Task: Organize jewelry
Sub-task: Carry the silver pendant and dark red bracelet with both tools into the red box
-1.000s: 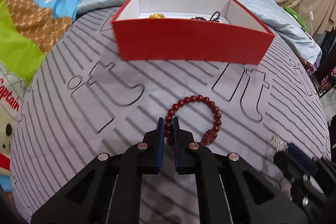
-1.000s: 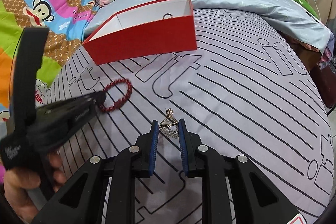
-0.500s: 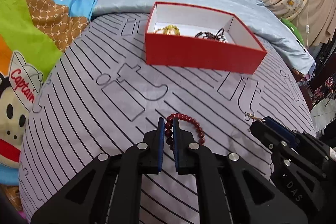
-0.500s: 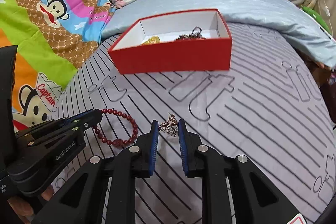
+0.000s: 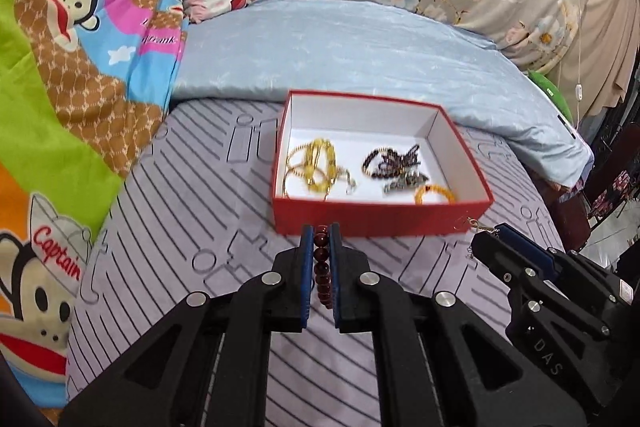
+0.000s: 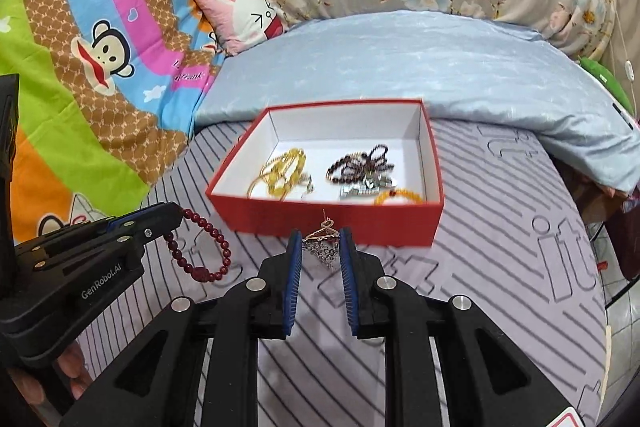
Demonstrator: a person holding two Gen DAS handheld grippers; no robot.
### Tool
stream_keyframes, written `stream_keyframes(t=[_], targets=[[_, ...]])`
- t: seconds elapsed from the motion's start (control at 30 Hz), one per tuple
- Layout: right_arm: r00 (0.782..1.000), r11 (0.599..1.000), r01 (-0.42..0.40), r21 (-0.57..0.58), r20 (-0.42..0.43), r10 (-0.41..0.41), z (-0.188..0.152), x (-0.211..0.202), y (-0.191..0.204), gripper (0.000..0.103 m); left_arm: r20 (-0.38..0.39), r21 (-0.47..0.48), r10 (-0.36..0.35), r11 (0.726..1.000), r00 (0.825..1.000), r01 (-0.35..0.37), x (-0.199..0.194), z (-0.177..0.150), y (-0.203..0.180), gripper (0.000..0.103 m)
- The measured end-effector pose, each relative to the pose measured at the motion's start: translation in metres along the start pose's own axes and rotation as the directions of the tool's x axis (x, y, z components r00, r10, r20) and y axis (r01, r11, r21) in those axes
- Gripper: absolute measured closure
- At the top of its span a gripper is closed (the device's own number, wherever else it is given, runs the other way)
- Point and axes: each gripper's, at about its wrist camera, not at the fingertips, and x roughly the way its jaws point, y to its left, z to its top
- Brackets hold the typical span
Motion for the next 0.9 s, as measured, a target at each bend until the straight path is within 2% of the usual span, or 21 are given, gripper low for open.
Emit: stream_keyframes(t=[0.43, 0.9], targets=[[0.999, 1.0, 0.021, 0.005, 0.027, -0.021, 0.057, 0.042, -0.018, 0.085, 0.029, 0.028, 0.02, 0.999, 0.999, -0.021, 0.042, 0.061, -0.016, 0.095], [0.999, 0.999, 0.04, 0.02, -0.009, -0.04, 0.069, 0.085, -0.032, 0.085, 0.001, 0.025, 0.039, 0.999, 0.999, -0.04, 0.088, 0.083, -0.018, 0.095]])
